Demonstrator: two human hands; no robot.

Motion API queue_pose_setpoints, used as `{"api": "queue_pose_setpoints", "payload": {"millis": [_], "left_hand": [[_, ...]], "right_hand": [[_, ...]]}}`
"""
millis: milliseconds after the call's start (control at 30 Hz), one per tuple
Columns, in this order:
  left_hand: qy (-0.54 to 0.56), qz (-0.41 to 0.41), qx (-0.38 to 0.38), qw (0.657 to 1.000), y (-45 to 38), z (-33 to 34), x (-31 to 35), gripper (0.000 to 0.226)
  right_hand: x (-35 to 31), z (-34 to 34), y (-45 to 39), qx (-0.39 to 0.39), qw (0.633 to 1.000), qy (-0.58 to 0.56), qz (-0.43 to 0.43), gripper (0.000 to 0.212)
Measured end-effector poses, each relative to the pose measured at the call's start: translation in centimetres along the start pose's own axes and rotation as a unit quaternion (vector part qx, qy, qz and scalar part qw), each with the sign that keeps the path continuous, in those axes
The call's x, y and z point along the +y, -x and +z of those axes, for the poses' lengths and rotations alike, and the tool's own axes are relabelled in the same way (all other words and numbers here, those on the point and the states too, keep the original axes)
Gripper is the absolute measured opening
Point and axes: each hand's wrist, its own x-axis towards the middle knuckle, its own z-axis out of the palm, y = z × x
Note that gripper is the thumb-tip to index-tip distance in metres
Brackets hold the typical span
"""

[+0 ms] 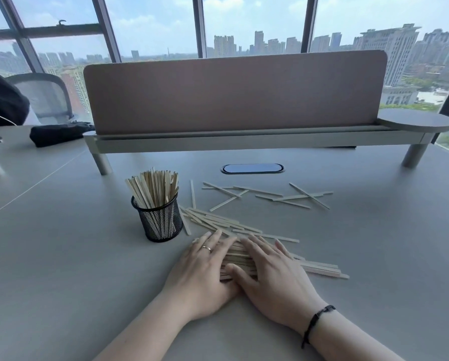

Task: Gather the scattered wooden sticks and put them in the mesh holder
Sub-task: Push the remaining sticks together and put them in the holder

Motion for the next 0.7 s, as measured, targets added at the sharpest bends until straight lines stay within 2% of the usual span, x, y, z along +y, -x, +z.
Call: {"api": "queue_pose_setpoints", "payload": {"millis": [233,300,367,433,533,600,700], "left_hand": [[-0.041,-0.01,-0.01,0.999,-0.5,0.1,0.0,0.105],[-0.034,-0.015,-0.007,0.999,-0.7,0.0,0.1,0.105],[-0.037,-0.026,-0.011,0.999,-0.7,-0.1,0.1,0.11],[-0.035,-0.047,-0.009,0.998,-0.7,-0.3,0.1,0.114],[0.0,-0.053,0.005,0.999,-0.4,-0.5,-0.1,0.105],[0.009,-0.034,-0.001,0.999,0.0,-0.7,-0.1,0.1],[0.007,-0.013,0.002,1.0,0.2,-0.8,-0.2,0.097]], "right_hand": [[0.6,-0.4,-3.7,0.032,0.999,-0.035,-0.019,0.055],[0.0,-0.3,-6.1,0.008,0.998,-0.045,-0.044,0.047],[-1.2,0.5,-9.2,-0.049,0.996,-0.063,-0.049,0.044],[-2.7,1.7,-12.4,-0.101,0.991,-0.087,-0.027,0.046],[-5.1,2.7,-15.7,-0.109,0.987,-0.118,0.019,0.053],[-6.1,3.3,-16.8,-0.122,0.988,-0.09,0.019,0.057],[-6.6,4.0,-17.0,-0.138,0.99,-0.02,-0.027,0.053]]}}
